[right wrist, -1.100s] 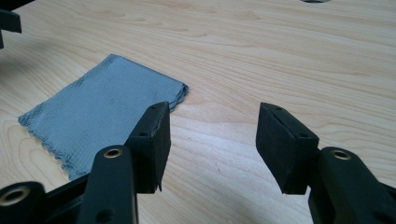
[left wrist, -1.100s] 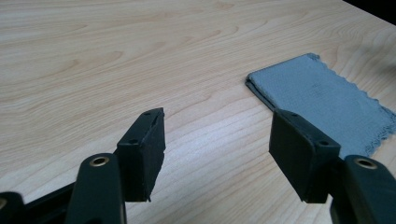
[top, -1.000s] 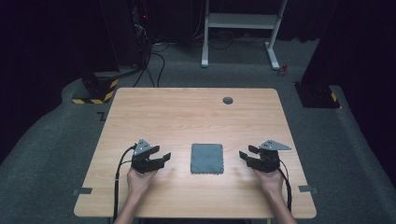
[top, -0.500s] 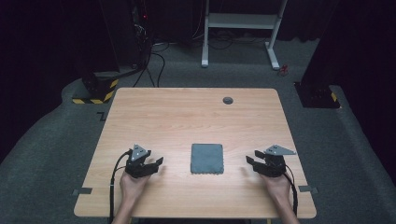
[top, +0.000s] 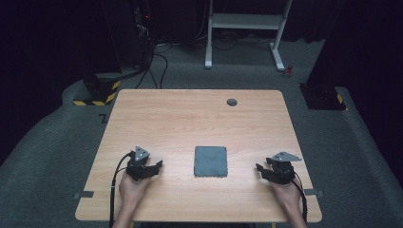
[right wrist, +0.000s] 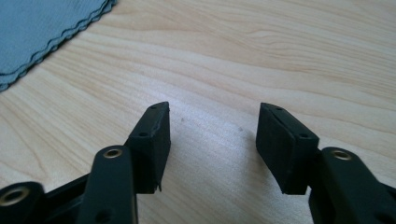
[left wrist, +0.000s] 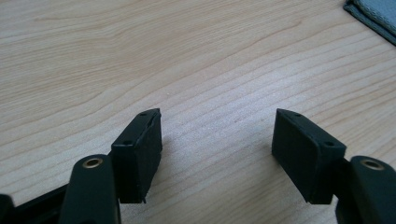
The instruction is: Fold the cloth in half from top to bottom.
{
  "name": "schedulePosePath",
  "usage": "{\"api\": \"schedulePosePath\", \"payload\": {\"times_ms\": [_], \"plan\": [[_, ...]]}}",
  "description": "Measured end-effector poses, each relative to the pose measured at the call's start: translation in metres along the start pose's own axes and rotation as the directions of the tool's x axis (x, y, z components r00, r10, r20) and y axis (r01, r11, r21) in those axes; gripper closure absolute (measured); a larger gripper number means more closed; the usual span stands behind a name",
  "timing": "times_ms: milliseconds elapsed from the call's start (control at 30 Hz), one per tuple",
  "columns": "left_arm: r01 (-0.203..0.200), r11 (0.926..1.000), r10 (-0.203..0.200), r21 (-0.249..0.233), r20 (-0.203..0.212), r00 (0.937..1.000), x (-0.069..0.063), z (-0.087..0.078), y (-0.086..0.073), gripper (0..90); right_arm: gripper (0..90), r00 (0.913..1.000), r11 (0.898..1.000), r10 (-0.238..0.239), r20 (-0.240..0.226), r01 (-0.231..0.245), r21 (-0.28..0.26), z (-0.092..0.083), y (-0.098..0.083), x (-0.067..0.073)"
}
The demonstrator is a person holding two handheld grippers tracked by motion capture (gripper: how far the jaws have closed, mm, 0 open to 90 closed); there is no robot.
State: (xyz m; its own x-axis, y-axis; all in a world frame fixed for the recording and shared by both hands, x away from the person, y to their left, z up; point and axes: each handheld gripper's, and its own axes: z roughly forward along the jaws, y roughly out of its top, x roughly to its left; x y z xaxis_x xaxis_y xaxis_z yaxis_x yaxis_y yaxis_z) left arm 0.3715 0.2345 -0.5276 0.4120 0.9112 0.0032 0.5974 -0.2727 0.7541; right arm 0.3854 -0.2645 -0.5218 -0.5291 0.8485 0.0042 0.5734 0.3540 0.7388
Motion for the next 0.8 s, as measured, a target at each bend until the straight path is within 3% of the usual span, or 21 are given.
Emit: {"api": "schedulePosePath", "payload": {"times_ms": [167,800], "plan": [[0.004,1.0000,-0.004,0.002,-0.004,1.0000,-0.0009,-0.0003,-0.0003,32.0,36.6,0.9999,1.000,-0.008,0.014,0.008,0.017,0.0012,0.0004,0.0017],[0.002,1.0000,-0.002,0.004,0.006,1.0000,-0.0010,-0.0001,-0.0003,29.7,35.0,0.9998,1.000,-0.009,0.015,0.009,0.019,0.0021,0.0010,0.0018]]}}
